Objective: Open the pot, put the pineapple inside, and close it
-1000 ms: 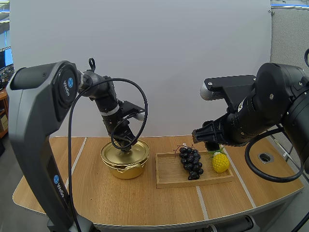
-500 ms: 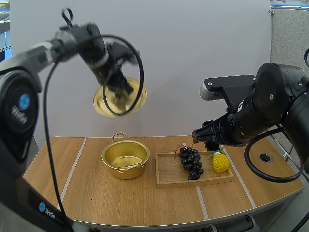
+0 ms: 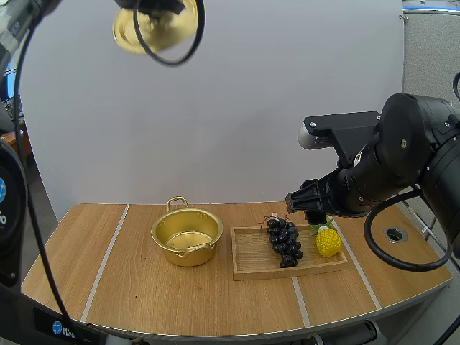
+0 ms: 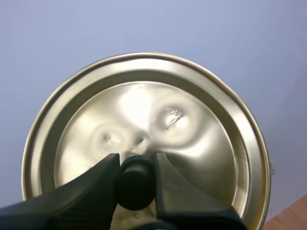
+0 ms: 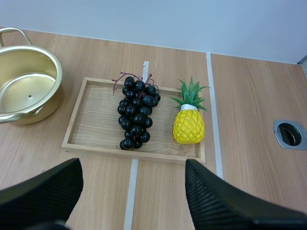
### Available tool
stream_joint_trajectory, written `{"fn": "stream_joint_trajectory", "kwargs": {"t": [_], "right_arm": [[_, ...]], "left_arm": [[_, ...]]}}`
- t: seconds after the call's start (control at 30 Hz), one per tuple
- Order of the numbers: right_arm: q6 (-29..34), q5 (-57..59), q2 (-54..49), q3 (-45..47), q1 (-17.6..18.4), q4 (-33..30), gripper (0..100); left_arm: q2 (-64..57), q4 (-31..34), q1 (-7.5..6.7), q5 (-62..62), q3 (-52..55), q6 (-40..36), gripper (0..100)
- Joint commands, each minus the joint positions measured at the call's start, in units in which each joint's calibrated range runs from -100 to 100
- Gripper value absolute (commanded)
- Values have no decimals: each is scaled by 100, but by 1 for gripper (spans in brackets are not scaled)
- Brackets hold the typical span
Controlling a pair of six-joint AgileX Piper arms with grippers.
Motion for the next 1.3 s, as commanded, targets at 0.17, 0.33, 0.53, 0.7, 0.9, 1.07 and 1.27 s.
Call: {"fn": "stream_joint_trajectory", "kwargs": {"t": [0.17,0.33,0.53,0.7,0.9,1.07,1.27], "right_arm": [[10,0,-18,-40,-19,-9,100],[10,0,-18,-40,-19,-9,100],[10,0,-18,-40,-19,-9,100],[10,0,-18,-40,-19,28,100],[96,-98,179,-40,-19,-190,100],[116,-285,874,-40,-19,-263,100],[116,-878,1652,-40,-19,-263,100]], "left_arm": [[-43,514,-6,-729,-1136,-262,0],[-43,514,-6,-1149,-1341,-262,0],[-70,514,-6,-1591,-1341,-262,0],[-70,514,-6,-1591,-1341,-262,0],[-70,514,-6,-1591,-1341,-262,0],[-70,514,-6,-1591,-1341,-262,0],[-70,514,-6,-1591,-1341,-262,0]]}}
